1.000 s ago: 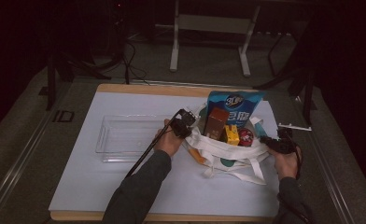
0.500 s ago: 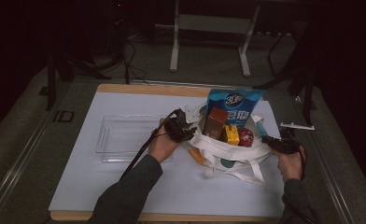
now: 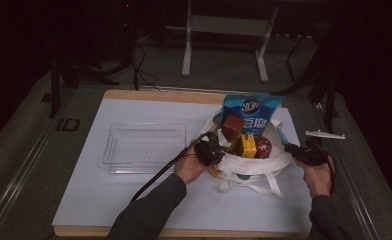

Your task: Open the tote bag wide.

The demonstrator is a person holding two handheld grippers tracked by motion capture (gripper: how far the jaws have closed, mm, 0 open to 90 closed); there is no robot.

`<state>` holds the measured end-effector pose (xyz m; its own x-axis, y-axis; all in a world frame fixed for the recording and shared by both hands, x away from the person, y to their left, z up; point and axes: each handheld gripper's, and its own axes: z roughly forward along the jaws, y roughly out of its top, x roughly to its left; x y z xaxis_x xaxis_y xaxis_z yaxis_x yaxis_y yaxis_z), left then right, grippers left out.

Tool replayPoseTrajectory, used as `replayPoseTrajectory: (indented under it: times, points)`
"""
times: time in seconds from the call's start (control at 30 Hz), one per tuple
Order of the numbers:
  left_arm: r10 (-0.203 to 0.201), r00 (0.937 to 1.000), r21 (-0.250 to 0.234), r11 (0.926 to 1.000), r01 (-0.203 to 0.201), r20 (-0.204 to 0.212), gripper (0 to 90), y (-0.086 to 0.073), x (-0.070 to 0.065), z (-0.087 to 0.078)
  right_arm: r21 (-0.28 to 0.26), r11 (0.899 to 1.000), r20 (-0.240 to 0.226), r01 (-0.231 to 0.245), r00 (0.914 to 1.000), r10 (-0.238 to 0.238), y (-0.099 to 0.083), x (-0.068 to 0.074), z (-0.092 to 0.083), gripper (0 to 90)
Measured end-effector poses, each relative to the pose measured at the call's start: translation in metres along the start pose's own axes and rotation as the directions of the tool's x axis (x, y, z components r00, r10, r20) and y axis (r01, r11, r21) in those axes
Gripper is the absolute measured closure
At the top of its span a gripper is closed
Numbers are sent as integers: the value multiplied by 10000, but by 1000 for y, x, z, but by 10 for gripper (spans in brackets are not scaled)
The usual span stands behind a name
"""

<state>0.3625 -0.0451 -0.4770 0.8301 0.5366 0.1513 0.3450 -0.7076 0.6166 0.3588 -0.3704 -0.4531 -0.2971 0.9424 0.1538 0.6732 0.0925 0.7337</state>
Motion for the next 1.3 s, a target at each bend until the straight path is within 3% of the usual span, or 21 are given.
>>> replayPoseTrajectory:
  times: [0.1, 0.23, 0.43, 0.57, 0.63, 0.77, 0.93, 1.13, 1.3]
  points:
    - [-74, 10000, 461, 9989, 72, 55, 852, -5, -4, 14, -38, 10000, -32, 34, 10000, -34, 0, 0, -2, 805]
    - [-719, 9969, 503, 9963, 702, 323, 858, -7, 1, 19, -6, 10000, -65, 38, 10000, -38, -1, 0, -1, 806]
    - [-698, 9973, 454, 9966, 687, 220, 849, -7, 0, 16, 124, 9999, -51, -75, 10000, 76, -5, -2, 7, 807]
    - [-838, 9956, 87, 9965, 835, 410, 795, -9, 4, 3, 269, 9993, -68, -264, 9996, 266, -12, -5, 16, 806]
    - [-698, 9957, -89, 9975, 704, 615, 754, -9, 6, -8, 423, 9989, 3, -201, 9998, 201, -13, -4, 17, 806]
    - [-268, 9988, -393, 9988, 284, 420, 711, -8, 8, -31, 430, 9991, 179, -52, 9998, 44, -11, -1, 13, 800]
    - [-440, 9987, -964, 9943, 463, 258, 695, -11, 21, -52, 28, 9999, 216, 100, 9997, -101, -11, 4, -2, 786]
    - [-787, 9968, -1322, 9880, 797, 127, 704, -13, 35, -61, -409, 9980, -119, 474, 9988, -479, -20, 15, -19, 767]
    - [-792, 9968, -1281, 9886, 796, 84, 714, -11, 37, -59, -479, 9976, -517, 502, 9973, -527, -46, 32, -13, 739]
